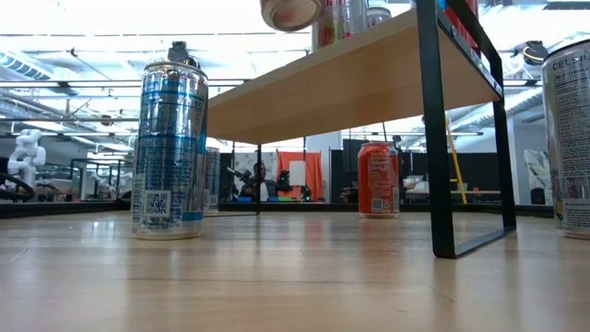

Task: Place canned beverage on shelf
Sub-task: Put the pink white soda can on the shelf aligned with the other pink white soda can

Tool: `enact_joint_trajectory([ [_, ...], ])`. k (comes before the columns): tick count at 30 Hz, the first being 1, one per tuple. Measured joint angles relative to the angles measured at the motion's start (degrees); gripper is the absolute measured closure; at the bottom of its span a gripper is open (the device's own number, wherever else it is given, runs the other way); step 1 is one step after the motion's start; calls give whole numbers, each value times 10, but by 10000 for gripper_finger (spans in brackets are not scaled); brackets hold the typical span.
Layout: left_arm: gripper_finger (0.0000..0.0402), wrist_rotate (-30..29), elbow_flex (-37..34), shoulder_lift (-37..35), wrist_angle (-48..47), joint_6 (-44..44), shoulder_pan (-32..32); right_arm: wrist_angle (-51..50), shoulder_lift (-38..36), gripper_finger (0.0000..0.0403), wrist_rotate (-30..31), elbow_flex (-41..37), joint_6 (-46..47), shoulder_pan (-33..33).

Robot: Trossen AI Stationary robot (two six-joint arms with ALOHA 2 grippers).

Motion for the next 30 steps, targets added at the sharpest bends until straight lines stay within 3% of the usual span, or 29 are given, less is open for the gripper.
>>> enact_joint_trajectory([
  [12,111,5,0,9,-29,-15,6,-9,0,39,0,0,-1,0],
  [17,111,5,1,18,21,-14,-21,-10,0,39,0,0,8,0],
  [23,111,-37,1,30,3,-41,-50,-10,0,39,0,0,15,0],
  [30,111,-70,0,63,2,-11,-53,-10,0,39,17,0,6,0],
])
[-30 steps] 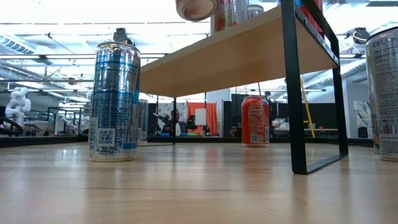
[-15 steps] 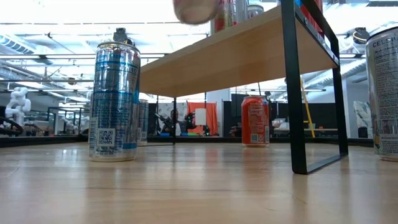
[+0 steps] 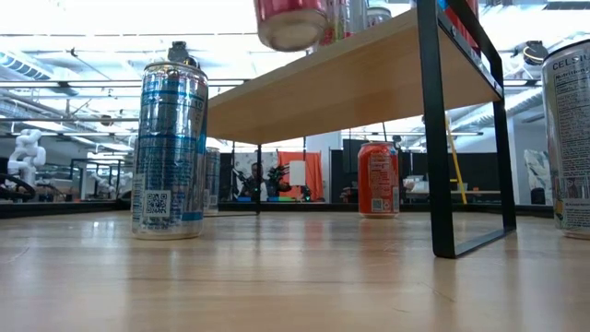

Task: Place canned beverage on shelf
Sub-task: Put the pink white soda can on the shelf aligned with the other pink white soda can

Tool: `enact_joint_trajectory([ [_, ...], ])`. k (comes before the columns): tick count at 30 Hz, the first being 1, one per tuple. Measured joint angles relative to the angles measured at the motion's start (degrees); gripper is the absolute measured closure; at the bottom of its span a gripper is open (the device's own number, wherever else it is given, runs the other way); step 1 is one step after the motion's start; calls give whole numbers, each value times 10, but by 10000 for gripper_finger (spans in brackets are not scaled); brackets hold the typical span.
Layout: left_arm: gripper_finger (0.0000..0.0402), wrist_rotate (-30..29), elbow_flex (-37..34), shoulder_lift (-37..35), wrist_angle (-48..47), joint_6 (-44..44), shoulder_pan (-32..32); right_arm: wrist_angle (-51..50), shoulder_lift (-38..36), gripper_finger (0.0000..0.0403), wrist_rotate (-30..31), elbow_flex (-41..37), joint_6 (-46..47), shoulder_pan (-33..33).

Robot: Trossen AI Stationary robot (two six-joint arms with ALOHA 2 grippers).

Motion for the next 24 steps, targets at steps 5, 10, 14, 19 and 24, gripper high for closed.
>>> enact_joint_trajectory([
  [5,111,-3,0,7,-1,1,12,0,0,39,0,0,0,0],
  [10,111,-3,0,8,-10,2,28,0,0,39,7,0,-6,0],
  [14,111,19,0,8,-13,2,40,0,0,39,14,0,-8,0],
  [19,111,41,0,10,-14,0,51,0,0,39,14,0,-10,0],
  [24,111,51,0,12,-16,0,56,1,0,39,14,0,-10,0],
])
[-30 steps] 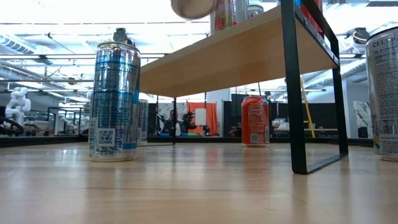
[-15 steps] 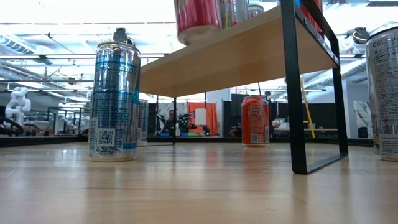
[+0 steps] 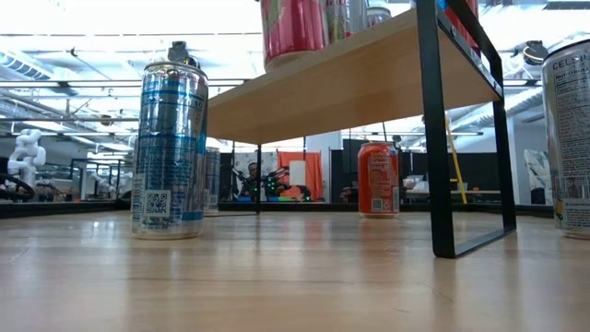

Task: Place canned beverage on shelf
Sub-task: Put the pink white soda can on the shelf aligned with the other pink white soda can

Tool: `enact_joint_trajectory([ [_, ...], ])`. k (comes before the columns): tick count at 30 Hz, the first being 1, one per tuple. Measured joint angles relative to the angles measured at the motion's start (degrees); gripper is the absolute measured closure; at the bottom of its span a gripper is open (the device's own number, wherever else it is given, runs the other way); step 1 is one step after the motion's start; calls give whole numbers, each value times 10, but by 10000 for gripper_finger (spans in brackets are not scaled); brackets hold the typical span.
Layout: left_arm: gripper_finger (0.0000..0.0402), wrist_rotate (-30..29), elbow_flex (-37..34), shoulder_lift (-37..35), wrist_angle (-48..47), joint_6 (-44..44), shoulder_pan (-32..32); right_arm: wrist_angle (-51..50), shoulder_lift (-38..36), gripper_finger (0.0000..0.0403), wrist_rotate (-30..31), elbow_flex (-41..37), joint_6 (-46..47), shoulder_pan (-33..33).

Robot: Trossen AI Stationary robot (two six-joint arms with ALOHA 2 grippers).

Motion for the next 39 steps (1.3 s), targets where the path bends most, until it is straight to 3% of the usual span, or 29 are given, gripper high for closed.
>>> enact_joint_trajectory([
  [7,109,2,0,0,-15,0,2,0,0,39,0,0,0,0],
  [16,75,4,0,3,-12,-3,2,0,0,39,0,0,0,0],
  [39,72,8,0,1,36,-4,20,0,0,39,-2,0,5,0],
])
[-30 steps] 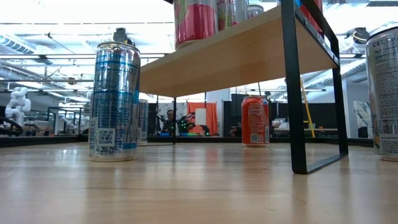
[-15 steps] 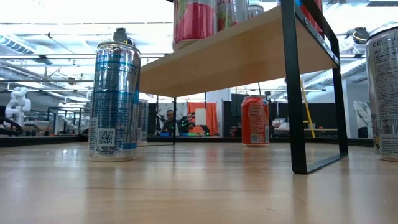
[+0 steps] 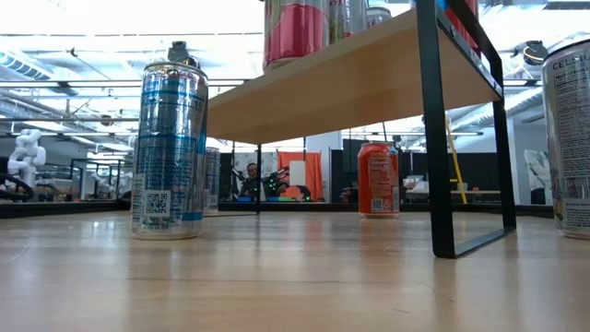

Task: Place canned beverage on shelf
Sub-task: Put the pink white soda can on the shelf aligned with the other pink white soda can

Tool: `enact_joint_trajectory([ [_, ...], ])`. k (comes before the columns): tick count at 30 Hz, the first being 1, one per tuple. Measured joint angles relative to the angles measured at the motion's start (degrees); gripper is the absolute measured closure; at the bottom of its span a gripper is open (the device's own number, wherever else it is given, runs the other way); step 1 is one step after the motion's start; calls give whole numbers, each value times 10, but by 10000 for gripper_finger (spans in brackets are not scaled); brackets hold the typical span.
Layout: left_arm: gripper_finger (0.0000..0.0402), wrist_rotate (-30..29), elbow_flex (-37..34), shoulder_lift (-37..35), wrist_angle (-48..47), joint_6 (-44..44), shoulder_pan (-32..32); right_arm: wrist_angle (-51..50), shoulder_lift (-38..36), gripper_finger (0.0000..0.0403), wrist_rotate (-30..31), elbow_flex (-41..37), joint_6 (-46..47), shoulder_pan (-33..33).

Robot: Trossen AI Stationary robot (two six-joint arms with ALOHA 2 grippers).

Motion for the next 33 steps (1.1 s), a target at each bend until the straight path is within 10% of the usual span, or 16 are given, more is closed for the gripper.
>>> enact_joint_trajectory([
  [19,73,34,0,-100,-172,-98,-35,0,0,39,-1,0,0,0],
  [33,73,43,-26,-49,-247,-185,-43,0,1,39,-1,0,-11,0],
])
